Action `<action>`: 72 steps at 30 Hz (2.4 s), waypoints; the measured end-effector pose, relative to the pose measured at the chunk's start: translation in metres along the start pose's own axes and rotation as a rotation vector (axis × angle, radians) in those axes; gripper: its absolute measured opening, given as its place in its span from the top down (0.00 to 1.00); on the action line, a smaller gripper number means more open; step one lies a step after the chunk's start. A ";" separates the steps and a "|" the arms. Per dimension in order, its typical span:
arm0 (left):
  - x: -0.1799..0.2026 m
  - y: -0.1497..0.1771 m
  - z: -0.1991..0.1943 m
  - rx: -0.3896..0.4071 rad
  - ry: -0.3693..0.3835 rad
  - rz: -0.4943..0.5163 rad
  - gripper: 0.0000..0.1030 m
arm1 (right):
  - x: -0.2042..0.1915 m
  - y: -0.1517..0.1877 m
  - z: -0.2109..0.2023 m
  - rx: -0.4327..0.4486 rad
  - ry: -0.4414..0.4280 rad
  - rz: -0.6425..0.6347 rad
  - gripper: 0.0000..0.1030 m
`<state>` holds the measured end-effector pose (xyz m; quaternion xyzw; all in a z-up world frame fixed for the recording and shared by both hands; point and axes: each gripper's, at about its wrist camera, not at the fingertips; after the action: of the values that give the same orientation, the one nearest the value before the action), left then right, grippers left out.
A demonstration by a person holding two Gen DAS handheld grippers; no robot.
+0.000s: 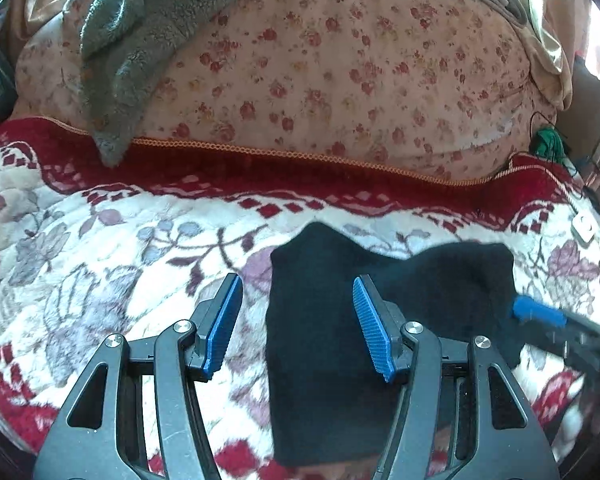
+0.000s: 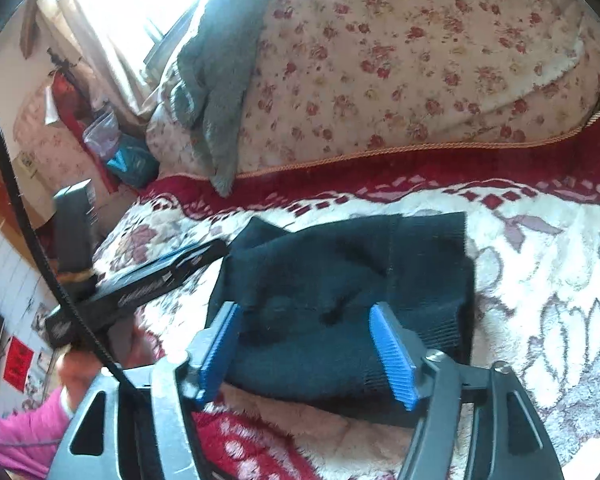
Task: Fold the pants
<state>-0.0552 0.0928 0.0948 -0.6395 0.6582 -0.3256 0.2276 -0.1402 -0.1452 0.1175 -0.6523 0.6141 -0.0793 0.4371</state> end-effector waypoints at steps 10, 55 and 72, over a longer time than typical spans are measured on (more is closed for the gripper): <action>-0.013 0.020 0.003 -0.042 0.003 -0.045 0.44 | 0.051 -0.003 0.000 -0.030 0.074 0.092 0.23; -0.028 0.025 0.017 -0.031 0.212 -0.179 0.78 | 0.072 0.002 0.025 0.011 -0.158 0.178 0.50; -0.080 0.007 -0.040 0.078 0.134 -0.217 0.79 | 0.007 -0.022 0.046 -0.026 -0.284 0.109 0.59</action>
<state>-0.0824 0.1773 0.1077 -0.6743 0.5856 -0.4160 0.1713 -0.0929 -0.1328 0.1007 -0.6282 0.5817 0.0457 0.5146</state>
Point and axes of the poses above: each gripper's, at about its wrist camera, not at the fingertips, and z roughly the way its jaws point, x to its right, y to its underside, and after that the axes turned 4 degrees about x, right-handed
